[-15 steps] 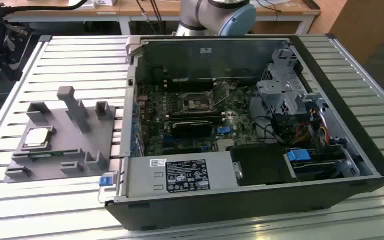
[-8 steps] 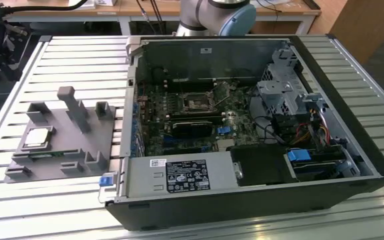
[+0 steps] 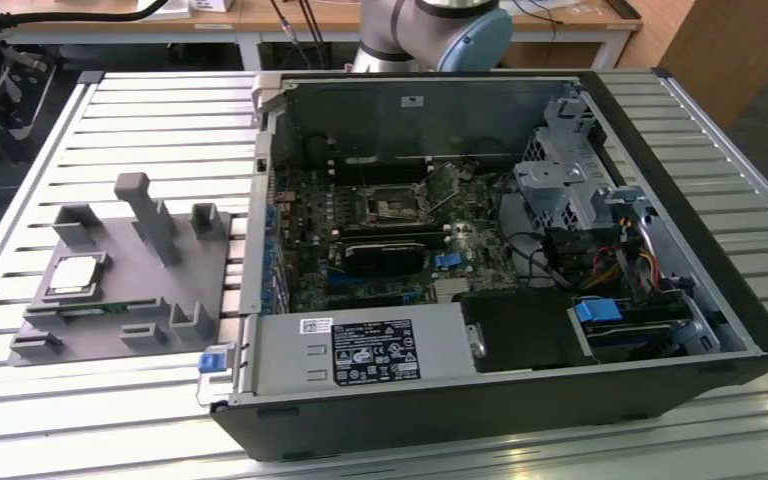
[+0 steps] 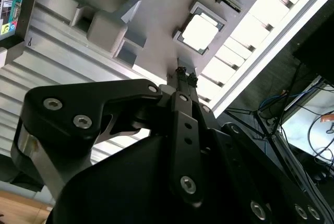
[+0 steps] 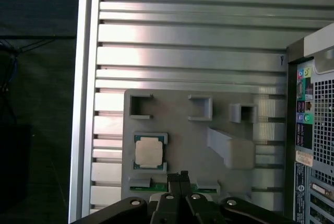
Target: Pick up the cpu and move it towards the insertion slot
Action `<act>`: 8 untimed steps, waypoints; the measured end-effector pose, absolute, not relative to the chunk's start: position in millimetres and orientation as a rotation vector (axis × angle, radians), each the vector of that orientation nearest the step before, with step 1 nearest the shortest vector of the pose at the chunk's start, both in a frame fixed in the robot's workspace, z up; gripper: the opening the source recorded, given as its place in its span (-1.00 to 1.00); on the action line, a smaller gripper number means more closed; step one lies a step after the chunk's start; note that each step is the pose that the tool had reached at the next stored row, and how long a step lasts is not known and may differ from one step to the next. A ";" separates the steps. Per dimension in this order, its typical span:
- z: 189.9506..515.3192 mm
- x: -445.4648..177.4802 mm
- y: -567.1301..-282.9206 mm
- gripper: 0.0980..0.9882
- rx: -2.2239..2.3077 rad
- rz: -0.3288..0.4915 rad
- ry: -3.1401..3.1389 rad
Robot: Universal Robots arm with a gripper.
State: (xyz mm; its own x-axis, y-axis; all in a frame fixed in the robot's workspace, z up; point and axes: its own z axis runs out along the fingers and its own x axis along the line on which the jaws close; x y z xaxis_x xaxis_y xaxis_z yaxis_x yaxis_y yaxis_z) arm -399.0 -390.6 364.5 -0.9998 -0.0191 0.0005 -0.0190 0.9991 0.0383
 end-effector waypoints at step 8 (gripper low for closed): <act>363.9 -403.6 -390.6 -0.98 0.030 -0.060 -3.140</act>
